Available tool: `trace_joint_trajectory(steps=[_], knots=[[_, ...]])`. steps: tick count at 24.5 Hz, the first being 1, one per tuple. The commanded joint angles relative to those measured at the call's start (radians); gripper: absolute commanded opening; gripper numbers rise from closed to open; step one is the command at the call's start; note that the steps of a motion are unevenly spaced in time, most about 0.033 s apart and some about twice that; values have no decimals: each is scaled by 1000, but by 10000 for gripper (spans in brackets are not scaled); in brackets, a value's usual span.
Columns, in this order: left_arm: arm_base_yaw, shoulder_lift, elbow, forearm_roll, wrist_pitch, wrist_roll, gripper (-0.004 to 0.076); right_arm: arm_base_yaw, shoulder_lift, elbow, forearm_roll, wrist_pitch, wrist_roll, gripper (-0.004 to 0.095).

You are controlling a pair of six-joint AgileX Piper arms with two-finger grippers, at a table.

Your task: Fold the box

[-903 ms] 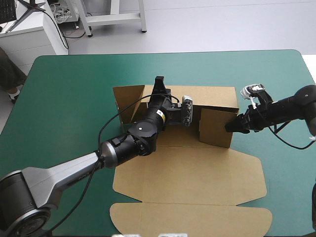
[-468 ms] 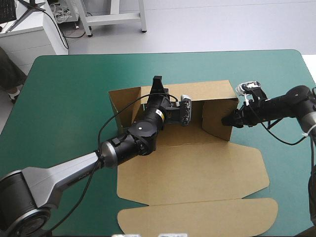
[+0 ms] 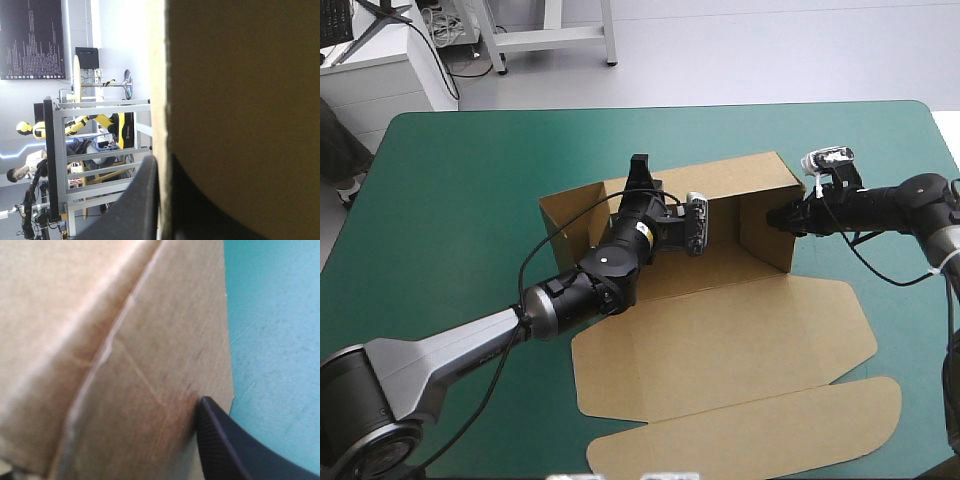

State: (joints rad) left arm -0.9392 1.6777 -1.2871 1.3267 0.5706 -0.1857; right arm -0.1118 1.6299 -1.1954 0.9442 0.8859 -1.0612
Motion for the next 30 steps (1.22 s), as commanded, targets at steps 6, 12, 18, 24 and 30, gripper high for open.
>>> trace_joint_trajectory(steps=[6, 12, 18, 24, 30], knots=[[-6, -42, -30, 15, -22, -15, -10, -2, -40, -26, 59, 25, -37, 2], [-6, -42, -30, 15, -33, -20, -7, -2, -40, -26, 66, 23, -29, 3], [-6, -42, -30, 73, -235, -63, 228, 51, -40, -26, 27, -58, 23, 3], [-6, -86, -30, 79, -450, -251, 313, 71, -40, -26, -37, -189, 123, 3], [-6, -234, -30, 58, -522, -423, 231, 69, -40, -28, -127, -208, 217, 3]])
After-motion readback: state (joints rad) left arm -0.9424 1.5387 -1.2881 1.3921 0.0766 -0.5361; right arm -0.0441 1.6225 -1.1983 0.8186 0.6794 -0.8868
